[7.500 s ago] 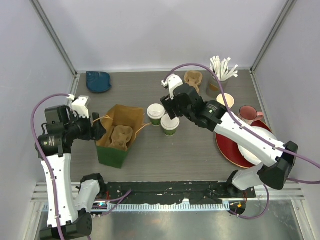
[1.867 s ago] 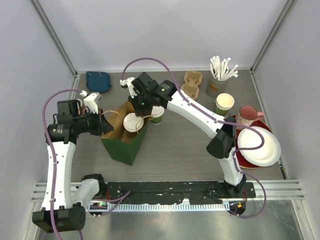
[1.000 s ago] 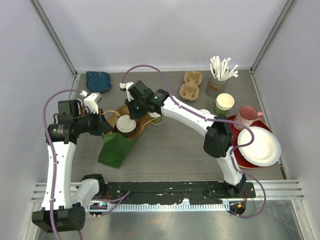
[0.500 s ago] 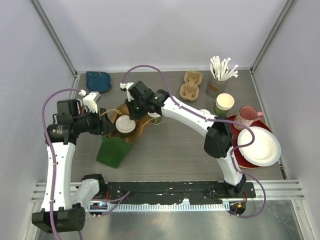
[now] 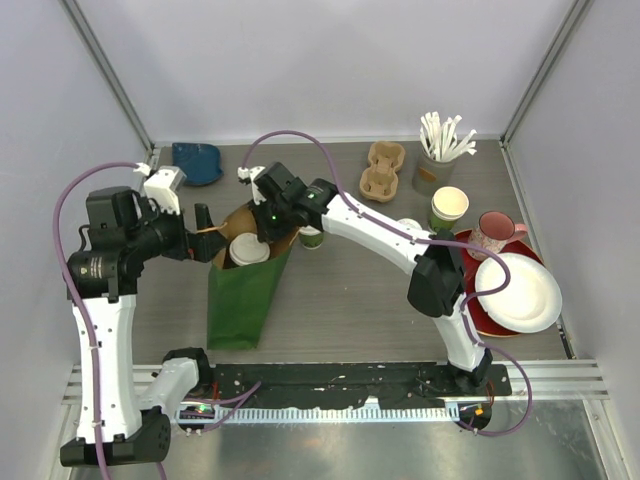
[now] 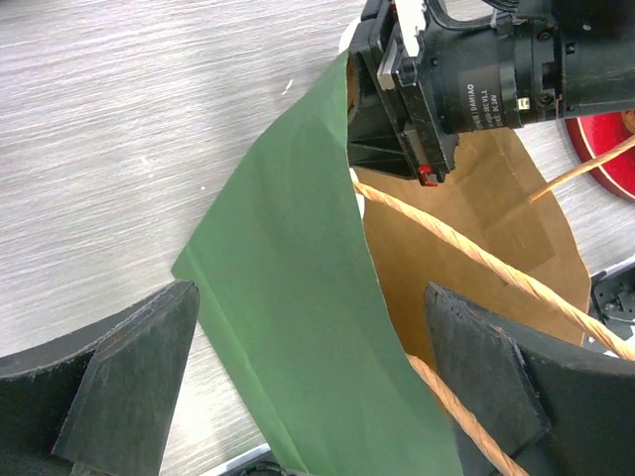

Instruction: Pack the takeout coffee

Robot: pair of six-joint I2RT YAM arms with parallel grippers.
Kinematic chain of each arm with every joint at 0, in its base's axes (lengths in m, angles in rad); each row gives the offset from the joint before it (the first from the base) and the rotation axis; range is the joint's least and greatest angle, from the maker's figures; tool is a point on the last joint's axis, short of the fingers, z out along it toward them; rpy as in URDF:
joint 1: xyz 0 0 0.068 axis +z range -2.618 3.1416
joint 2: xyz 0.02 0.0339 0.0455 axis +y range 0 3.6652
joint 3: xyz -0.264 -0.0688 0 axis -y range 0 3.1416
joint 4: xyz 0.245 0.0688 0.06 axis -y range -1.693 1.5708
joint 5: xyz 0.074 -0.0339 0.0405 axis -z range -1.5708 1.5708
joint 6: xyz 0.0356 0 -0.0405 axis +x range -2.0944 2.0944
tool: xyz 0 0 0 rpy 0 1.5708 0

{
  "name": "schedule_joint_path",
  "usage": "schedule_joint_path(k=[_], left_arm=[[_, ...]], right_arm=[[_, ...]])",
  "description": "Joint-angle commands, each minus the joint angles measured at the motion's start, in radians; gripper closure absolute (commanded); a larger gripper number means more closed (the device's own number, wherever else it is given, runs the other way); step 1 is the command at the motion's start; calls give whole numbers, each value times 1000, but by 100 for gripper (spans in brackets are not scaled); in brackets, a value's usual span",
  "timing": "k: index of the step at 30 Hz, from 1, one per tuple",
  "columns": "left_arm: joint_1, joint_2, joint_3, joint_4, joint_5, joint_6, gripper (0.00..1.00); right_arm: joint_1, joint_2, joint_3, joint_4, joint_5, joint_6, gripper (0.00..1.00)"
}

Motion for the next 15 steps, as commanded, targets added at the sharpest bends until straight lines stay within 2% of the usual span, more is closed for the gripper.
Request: schedule_joint_path(k=[1,6,9,12,15], left_arm=[[-6,-17,72,-27,-57,17,0],[-6,-26,37,-56,-107,56,0],[-4,-34,19,-70,-77,70,0],[-6,-44,43,-85,61,65,0],[-4,-52,60,-37,211,-7,0]], right_arm=[[-1,-27,26,-37,33,-10,99],[13,-40,25,-37,45,-16,99],[27,-50,26,-37,59,-19,99],[44,-63,28,-39,91,-19,99],[59,-67,35,-39,149,-22,99]])
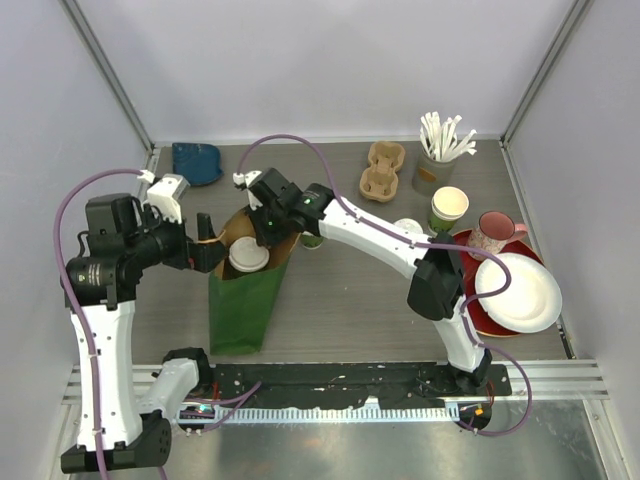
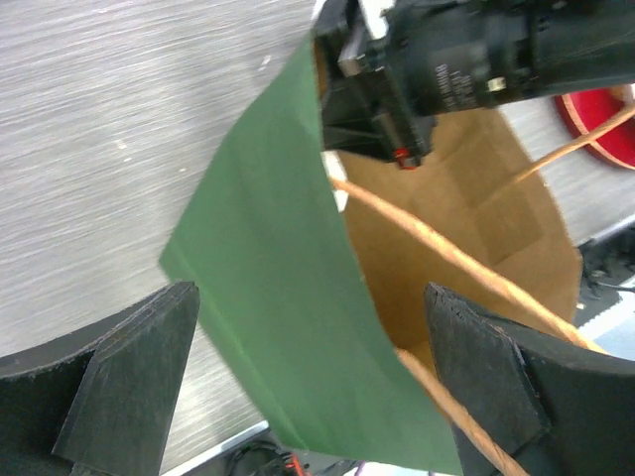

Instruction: Pack the takeout coffee

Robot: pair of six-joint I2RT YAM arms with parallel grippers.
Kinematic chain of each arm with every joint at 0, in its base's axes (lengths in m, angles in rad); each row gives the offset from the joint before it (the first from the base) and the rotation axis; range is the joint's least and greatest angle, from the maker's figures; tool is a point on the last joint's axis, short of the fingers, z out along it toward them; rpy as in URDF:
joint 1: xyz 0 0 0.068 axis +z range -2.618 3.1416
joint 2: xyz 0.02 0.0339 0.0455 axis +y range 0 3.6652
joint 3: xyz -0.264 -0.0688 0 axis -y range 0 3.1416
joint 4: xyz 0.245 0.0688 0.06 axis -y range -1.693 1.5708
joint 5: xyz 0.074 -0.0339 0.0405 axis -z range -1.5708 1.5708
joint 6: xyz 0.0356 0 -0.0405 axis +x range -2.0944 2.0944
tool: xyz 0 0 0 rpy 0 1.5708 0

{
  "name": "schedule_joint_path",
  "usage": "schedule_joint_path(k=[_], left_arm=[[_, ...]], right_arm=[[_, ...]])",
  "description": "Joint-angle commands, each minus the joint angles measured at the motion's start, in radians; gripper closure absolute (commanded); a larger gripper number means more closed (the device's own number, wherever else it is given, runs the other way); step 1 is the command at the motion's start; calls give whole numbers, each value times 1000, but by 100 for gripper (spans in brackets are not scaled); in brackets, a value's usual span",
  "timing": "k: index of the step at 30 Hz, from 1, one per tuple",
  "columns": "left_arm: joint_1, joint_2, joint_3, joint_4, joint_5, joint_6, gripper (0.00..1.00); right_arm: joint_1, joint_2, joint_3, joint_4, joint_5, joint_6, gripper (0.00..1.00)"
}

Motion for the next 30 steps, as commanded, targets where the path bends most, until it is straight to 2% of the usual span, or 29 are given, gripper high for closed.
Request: schedule_joint_path(k=[1,2,4,5,6,9,11,13,19,24,27,30], left_arm=[[-4,-27,40,83,252,-84,0],[-6,-23,26,101,263,-104,0],[-6,-10,-3,156,170,-127,0],[-4,-4,-18,167,99,-125,0],[-7,20,-49,169,-64,-106,0],[-6,45,-100,134,-292,53,0],[-6,28,-130,103,-335,180,0],[-6,-10,-146,57,-331,245,0],[-7,-62,-103,-123,-193,454,0],[-10,-67,-112,-201,-173,596,0],[-12,-70,-98,-221,-165,641,0],[-12,-64,-52,-198,-113,575,0]], right_arm=[[25,-62,39,-23,116,-20,99],[30,-60,43,-23,122,-17,99],[44,-57,60,-20,139,-17,99],[48,-57,63,-17,145,-17,99],[48,-57,66,-14,145,-13,99],[50,-56,63,-11,156,-13,99],[51,-56,59,-11,159,-13,99],[51,-53,57,-11,160,-15,99],[54,-48,65,9,157,-6,99],[59,-34,86,8,154,-4,99],[61,-27,106,0,156,-7,99],[61,-24,114,-3,157,-9,99]])
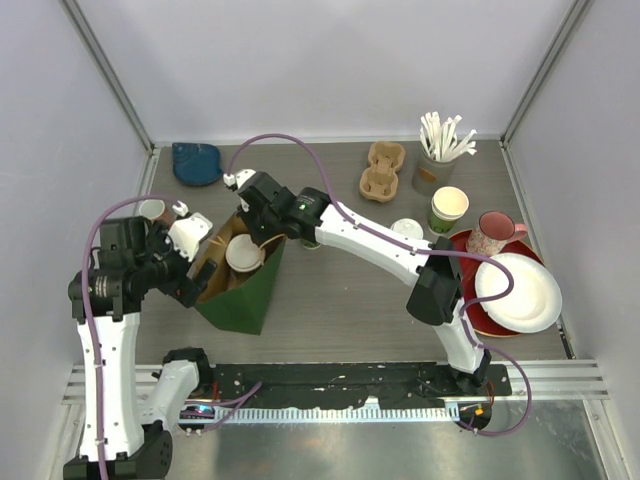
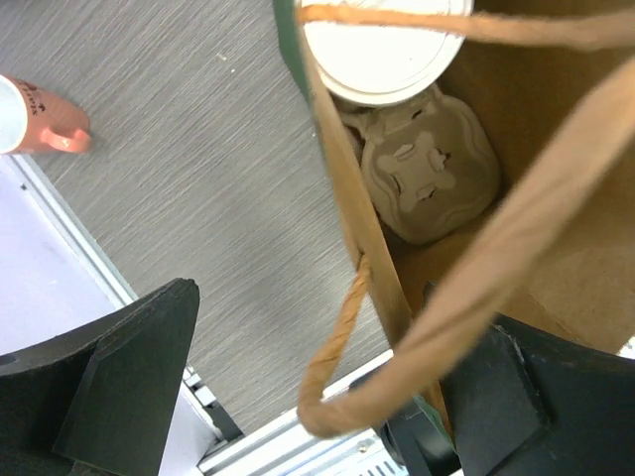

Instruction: Pack the takeout coffee

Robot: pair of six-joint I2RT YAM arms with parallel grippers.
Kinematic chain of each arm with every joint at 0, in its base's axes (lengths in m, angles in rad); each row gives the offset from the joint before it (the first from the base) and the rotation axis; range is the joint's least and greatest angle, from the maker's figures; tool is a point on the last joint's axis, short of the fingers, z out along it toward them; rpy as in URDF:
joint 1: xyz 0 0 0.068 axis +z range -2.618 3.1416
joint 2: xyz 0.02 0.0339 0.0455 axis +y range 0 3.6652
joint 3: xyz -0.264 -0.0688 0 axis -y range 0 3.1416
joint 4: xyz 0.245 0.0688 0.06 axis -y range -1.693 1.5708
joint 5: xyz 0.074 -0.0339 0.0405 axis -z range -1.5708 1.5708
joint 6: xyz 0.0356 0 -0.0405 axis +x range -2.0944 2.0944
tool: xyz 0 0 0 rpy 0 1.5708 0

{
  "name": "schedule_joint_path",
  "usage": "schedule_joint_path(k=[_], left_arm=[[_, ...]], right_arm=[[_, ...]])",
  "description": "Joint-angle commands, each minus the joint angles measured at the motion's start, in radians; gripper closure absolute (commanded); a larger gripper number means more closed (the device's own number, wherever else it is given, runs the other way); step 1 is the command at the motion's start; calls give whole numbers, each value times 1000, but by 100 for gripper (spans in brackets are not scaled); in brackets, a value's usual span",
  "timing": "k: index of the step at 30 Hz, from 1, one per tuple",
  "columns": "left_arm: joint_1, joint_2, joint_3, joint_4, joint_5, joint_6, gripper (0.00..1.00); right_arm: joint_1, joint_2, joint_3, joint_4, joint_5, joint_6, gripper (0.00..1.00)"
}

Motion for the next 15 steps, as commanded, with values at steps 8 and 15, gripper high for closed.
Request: schedule_joint_path(k=[8,15], left_arm=[[-7,73,385,-30,250,-326,0],[-5,75,393,53,138,-526,0]], right_arm=[[0,-6,71,3,-13,-7,99],[1,-15,65,2,-26,-5,99]])
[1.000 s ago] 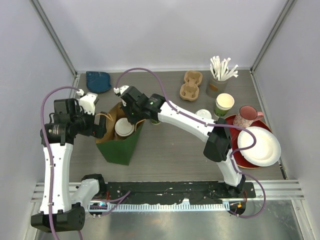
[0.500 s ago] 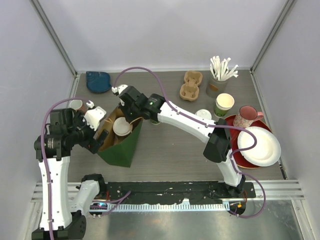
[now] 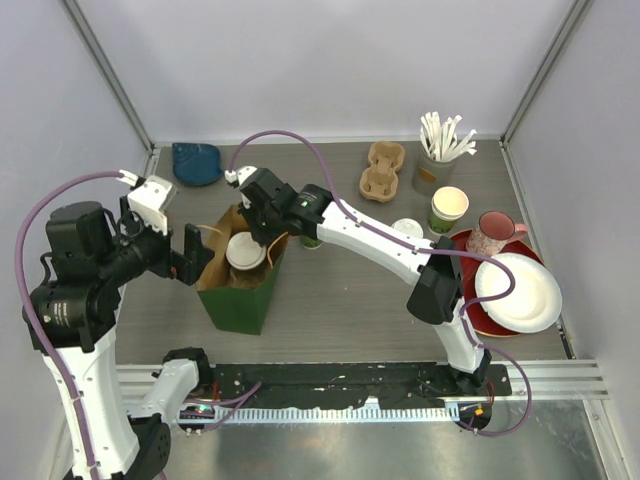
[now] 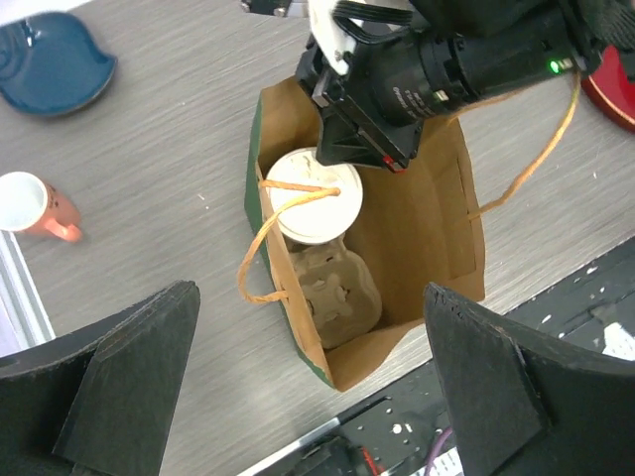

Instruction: Pack the takeout coffee

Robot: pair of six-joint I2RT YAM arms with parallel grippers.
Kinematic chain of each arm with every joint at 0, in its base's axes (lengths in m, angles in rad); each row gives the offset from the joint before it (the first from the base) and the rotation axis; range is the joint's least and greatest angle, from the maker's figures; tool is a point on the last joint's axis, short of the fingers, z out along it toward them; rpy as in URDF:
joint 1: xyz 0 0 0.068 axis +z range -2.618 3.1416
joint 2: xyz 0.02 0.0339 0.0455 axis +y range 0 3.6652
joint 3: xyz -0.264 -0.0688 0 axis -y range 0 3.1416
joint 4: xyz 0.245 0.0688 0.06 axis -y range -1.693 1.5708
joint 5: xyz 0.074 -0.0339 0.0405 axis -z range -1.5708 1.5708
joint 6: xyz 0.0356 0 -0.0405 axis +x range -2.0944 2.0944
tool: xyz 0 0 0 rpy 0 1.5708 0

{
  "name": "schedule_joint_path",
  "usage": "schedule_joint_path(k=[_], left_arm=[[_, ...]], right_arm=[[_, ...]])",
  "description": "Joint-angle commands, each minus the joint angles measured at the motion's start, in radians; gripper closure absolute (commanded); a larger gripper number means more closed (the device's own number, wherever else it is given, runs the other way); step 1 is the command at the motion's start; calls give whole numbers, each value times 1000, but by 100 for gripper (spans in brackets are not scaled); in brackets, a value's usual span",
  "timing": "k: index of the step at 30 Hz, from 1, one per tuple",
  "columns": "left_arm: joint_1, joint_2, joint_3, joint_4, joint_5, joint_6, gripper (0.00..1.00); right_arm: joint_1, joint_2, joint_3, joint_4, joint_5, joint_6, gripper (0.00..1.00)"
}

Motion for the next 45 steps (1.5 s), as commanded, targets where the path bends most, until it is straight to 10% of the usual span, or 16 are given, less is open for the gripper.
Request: schedule_joint_path(k=[1,16,33,45], left_arm=[[-1,13,-3,74,-110,-214,0],[32,61,-52,248,-428,-411,25],[140,104,-577,609,-195,-394,28],[120,245,-746,712,-63,-352,50]], right_arm=[[2,-15,40,16,-14,-7,99],[2,5,59,13,-40,-37,99],[2,34,59,32,-97,4,99],[-1,24,56,27,-46,7,99]])
